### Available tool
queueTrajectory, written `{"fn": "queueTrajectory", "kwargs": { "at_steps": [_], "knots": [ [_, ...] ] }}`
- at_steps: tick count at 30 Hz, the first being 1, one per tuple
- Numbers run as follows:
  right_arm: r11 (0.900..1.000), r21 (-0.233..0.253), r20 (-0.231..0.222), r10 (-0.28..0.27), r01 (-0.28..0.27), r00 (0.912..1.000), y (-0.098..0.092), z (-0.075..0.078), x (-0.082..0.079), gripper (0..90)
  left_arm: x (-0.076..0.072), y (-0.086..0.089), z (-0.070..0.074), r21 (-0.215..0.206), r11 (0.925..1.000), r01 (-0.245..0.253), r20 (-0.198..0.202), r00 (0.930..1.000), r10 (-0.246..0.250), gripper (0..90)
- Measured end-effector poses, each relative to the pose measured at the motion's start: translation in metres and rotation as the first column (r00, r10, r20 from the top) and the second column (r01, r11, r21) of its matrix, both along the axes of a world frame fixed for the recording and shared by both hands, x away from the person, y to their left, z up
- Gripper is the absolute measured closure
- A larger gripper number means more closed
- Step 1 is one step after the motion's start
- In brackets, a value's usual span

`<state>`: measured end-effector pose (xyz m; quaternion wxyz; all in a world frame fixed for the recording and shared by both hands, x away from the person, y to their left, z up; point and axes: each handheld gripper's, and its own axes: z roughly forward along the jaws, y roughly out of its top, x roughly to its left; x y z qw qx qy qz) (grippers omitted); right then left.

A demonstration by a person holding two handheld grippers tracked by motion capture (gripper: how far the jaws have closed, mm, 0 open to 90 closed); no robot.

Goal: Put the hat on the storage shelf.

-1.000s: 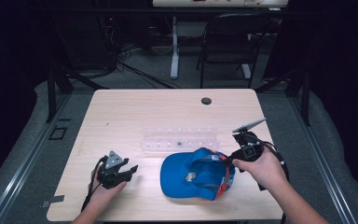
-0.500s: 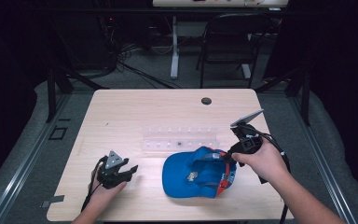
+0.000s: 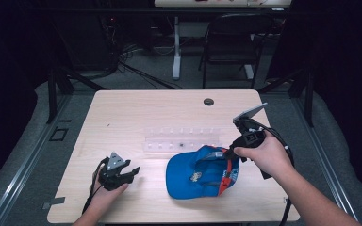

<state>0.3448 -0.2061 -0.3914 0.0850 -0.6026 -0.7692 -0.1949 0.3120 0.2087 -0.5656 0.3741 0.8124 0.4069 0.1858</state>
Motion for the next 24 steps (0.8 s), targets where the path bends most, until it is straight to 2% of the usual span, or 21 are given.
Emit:
{"fn": "queueTrajectory", "kwargs": {
  "at_steps": [1,2,3,9,10,13,14,17,20,21,24],
  "knots": [
    [1.0,0.01,-0.001,-0.005,0.005,1.0,0.001,0.001,0.0,78.1,0.0,0.0,0.0,0.0,1.0,-0.001,0.0,1.0,0.001,50.2],
    [1.0,0.014,-0.015,0.02,-0.02,0.9997,-0.001,0.004,0.001,78.0,0.0,0.0,0.0,0.0,1.0,0.0,0.0,1.0,0.0,50.2],
    [0.999,0.038,-0.009,0.002,-0.002,1.0,0.0,0.006,0.001,78.0,0.0,0.0,0.0,0.0,1.0,0.0,0.0,1.0,0.0,50.2],
    [0.993,0.121,-0.022,0.003,0.0,0.9998,-0.001,0.014,0.003,78.1,0.0,0.0,0.0,-0.001,1.0,-0.001,0.0,1.0,0.001,50.2],
    [0.99,0.14,-0.026,-0.011,0.014,0.9996,-0.001,0.015,0.003,78.1,0.0,0.0,0.0,-0.001,1.0,0.0,0.0,1.0,0.0,50.2],
    [0.981,0.192,-0.048,0.004,0.005,0.9988,-0.004,0.017,0.004,78.1,0.0,0.0,0.0,-0.001,1.0,0.0,0.0,1.0,0.0,50.2],
    [0.976,0.216,-0.048,-0.012,0.022,0.9988,-0.003,0.017,0.004,78.1,0.0,0.0,0.0,-0.002,1.0,0.0,0.0,1.0,0.0,50.2],
    [0.963,0.267,-0.059,-0.015,0.03,0.9981,-0.005,0.019,0.005,78.1,0.0,0.0,0.0,-0.004,1.0,0.0,0.001,1.0,0.0,50.1],
    [0.957,0.288,-0.066,0.0,0.019,0.9978,-0.006,0.02,0.007,78.1,0.0,0.0,-0.001,-0.004,1.0,-0.001,0.0,1.0,0.001,50.1],
    [0.953,0.3,-0.064,-0.015,0.034,0.9979,-0.004,0.02,0.007,78.1,0.0,0.0,-0.001,-0.004,1.0,-0.001,0.0,1.0,0.001,50.1],
    [0.949,0.315,-0.066,-0.006,0.027,0.9978,-0.004,0.02,0.008,78.1,0.0,-0.001,-0.001,-0.004,1.0,-0.001,-0.001,1.0,0.001,50.1]
  ]
}}
